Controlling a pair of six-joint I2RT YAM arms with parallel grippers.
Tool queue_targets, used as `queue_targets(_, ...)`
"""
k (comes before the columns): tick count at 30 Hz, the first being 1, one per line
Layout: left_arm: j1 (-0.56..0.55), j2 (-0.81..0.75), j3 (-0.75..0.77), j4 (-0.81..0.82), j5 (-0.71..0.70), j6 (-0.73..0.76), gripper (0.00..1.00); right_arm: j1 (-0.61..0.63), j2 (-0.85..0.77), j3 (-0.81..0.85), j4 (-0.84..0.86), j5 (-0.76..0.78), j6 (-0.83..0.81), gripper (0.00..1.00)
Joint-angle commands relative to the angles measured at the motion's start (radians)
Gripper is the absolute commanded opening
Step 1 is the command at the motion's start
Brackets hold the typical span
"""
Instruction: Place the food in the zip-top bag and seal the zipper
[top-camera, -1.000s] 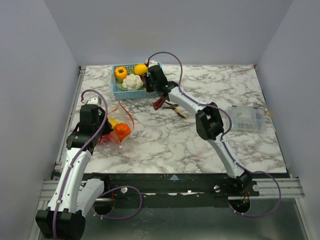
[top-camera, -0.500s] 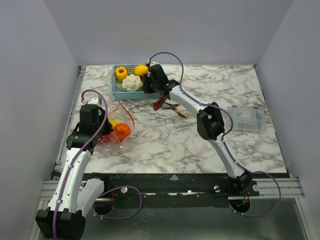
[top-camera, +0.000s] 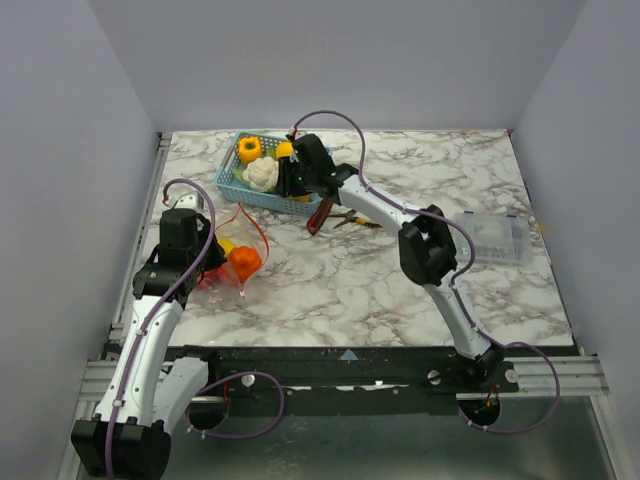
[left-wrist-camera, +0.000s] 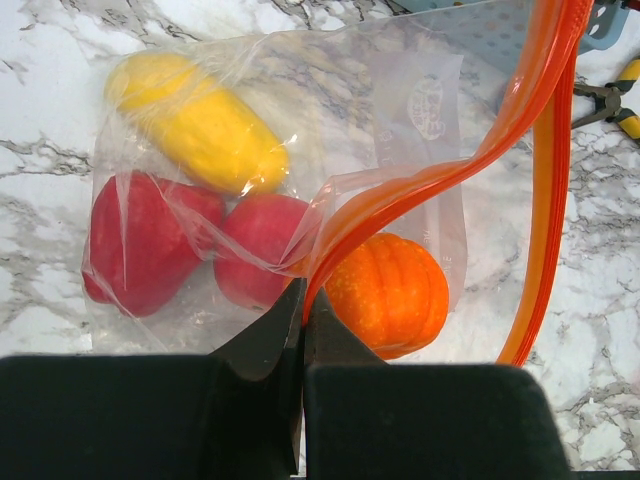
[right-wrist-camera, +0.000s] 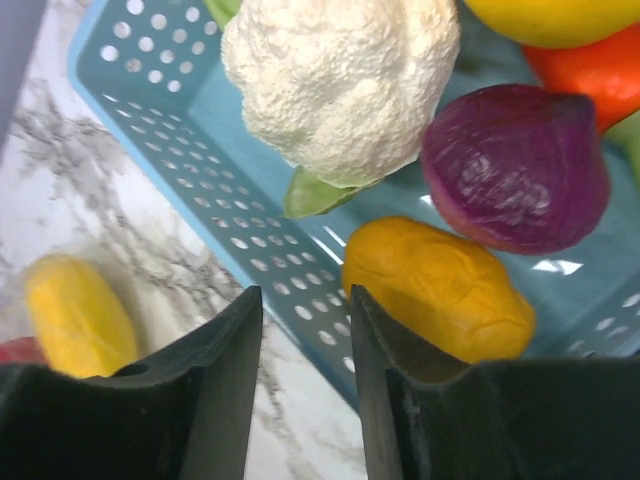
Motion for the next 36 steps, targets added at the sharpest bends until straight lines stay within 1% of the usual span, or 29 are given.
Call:
queue_targets(1,-0.004,-0.005,-0.008,0.016,0.001,0.012,0.00,0.005,-0.010,0.050,-0.008,0.156,-0.102,0.49)
queue_targets(2,-0.004,-0.006,-0.008,0.015,-0.001,0.012,0.00,0.005,0.003,0.073,-0.015,0.191,-0.130,0.54)
queue_targets(6,-0.004,-0.002,-0.008,0.015,-0.001,0.012,0.00,0.005,0.063,0.163,-0.050,0.292,-0.223,0.64)
queue_targets(9,-0.004,0.000,-0.008,0.015,0.002,0.012,0.00,0.005,0.080,0.163,-0.011,0.327,-0.281,0.73)
queue_targets(12,-0.005,0.001,-0.007,0.016,0.004,0.012,0.00,0.005,0.115,0.187,0.008,0.332,-0.319,0.76)
queue_targets(15,-0.004,0.002,-0.008,0.015,0.002,0.012,0.00,0.005,0.151,0.221,0.009,0.334,-0.331,0.83)
queue_targets(21,-0.004,0.005,-0.008,0.015,0.004,0.013,0.00,0.005,0.196,0.237,0.044,0.340,-0.333,0.84)
queue_targets(25,-0.004,0.005,-0.007,0.016,0.005,0.012,0.00,0.005,0.222,0.245,0.063,0.348,-0.340,0.83)
queue_targets(27,-0.004,0.005,-0.007,0.016,0.006,0.012,0.00,0.004,0.232,0.252,0.067,0.352,-0.343,0.80)
queue_targets(34,-0.005,0.002,-0.007,0.015,0.008,0.012,0.00,0.005,0.241,0.266,0.072,0.383,-0.382,0.58)
queue_targets(36,-0.004,0.001,-0.008,0.015,0.010,0.012,0.00,0.005,0.240,0.275,0.068,0.400,-0.392,0.48)
